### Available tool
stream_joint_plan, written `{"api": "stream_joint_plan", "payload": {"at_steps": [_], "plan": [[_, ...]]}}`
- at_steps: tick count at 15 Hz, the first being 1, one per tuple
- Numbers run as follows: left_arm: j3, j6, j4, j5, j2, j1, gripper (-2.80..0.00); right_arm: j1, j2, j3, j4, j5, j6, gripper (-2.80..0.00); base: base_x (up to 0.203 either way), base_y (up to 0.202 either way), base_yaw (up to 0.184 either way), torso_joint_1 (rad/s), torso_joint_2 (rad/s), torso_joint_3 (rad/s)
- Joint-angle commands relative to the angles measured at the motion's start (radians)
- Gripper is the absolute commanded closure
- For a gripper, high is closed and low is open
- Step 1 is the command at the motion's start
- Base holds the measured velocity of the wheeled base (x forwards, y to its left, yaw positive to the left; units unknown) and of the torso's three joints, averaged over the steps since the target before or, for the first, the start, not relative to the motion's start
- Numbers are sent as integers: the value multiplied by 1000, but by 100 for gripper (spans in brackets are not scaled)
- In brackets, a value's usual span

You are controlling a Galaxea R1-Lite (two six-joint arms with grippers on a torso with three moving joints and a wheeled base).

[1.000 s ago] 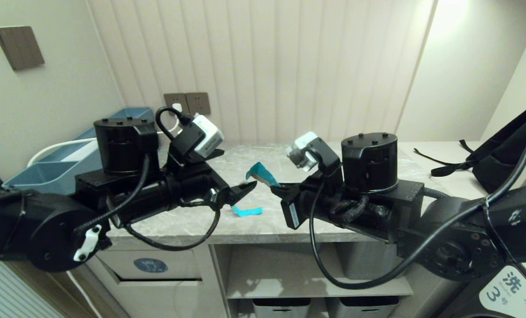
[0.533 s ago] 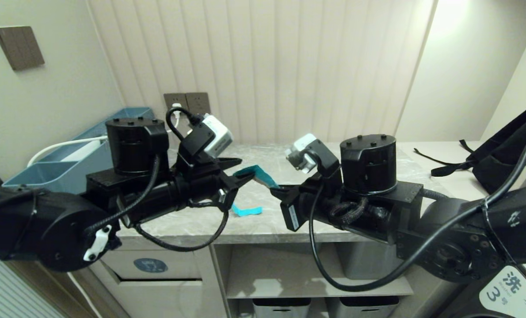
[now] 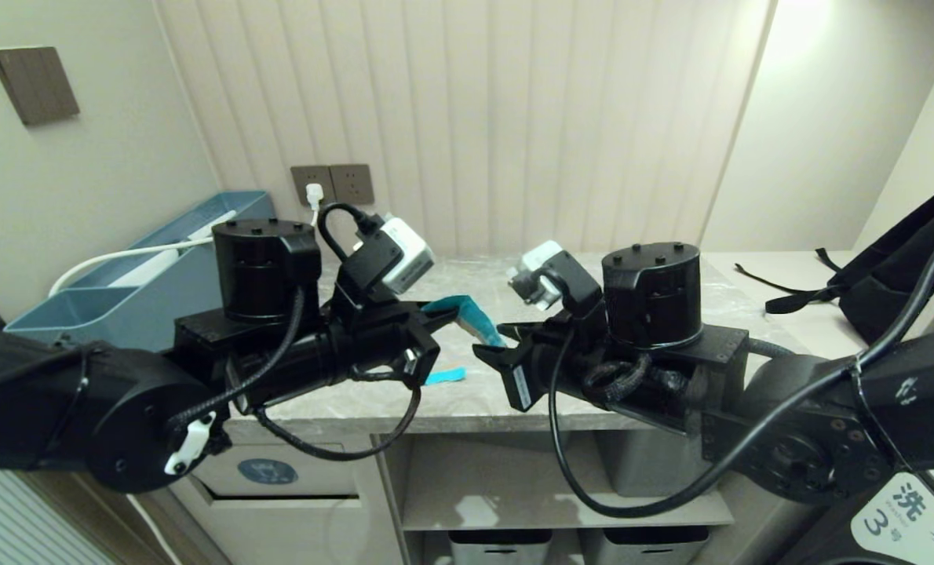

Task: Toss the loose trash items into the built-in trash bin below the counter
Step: Hand it to the other hand, then put the garbage in the trash can

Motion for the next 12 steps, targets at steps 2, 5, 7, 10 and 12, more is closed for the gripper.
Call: {"api": "stream_joint_plan", "payload": {"at_steps": [2, 5, 7, 10, 12], "plan": [[17, -14, -4, 1, -9, 5, 0, -8, -3, -1, -4, -9, 22, -280, 0, 0, 0, 0, 0, 0], [57, -61, -4, 26, -40, 15, 0, -43, -63, 3, -4, -106, 108, -280, 0, 0, 0, 0, 0, 0], [107, -96, -4, 27, -68, 34, 0, -103, -109, 26, -4, -123, 142, -280, 0, 0, 0, 0, 0, 0], [141, -133, -4, 27, -108, 72, 0, -225, -226, 98, -4, -130, 144, -280, 0, 0, 0, 0, 0, 0], [171, -180, -10, 29, -142, 78, 0, -326, -341, 181, -3, -132, 136, -280, 0, 0, 0, 0, 0, 0]]}}
